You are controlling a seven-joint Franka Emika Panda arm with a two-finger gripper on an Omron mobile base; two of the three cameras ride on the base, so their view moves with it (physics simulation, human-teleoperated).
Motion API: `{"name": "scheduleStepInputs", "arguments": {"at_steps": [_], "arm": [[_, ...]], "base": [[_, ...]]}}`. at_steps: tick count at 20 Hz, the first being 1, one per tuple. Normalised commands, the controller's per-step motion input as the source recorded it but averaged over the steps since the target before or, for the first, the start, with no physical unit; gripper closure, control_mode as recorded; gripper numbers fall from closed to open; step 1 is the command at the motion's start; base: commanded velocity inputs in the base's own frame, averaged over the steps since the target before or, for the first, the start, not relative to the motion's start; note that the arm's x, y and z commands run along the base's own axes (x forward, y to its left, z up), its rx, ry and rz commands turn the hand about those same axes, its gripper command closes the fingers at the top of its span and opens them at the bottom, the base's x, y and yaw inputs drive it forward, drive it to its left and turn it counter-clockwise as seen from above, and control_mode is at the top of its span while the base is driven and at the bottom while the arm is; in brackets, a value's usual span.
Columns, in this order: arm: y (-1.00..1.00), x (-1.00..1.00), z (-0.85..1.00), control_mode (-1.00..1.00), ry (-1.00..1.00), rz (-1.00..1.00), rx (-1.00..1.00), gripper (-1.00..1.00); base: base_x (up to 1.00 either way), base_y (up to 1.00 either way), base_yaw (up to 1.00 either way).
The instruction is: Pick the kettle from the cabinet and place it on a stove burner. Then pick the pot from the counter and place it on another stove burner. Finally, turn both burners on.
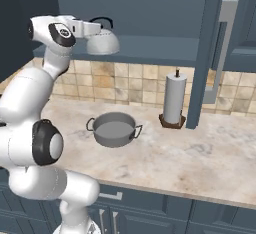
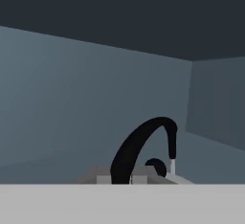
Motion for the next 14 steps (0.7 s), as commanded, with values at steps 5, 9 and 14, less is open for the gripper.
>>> {"name": "scheduleStepInputs", "arguments": {"at_steps": [5,9,14], "arm": [[-0.15,-0.35,0.00,-1.00,0.00,-0.08,0.00,1.00],[-0.18,-0.43,0.00,-1.00,0.00,-0.08,0.00,1.00],[-0.17,-0.41,-0.02,-1.00,0.00,-0.08,0.01,1.00]], "base": [[0.00,0.00,0.00],[0.00,0.00,0.00],[0.00,0.00,0.00]]}}
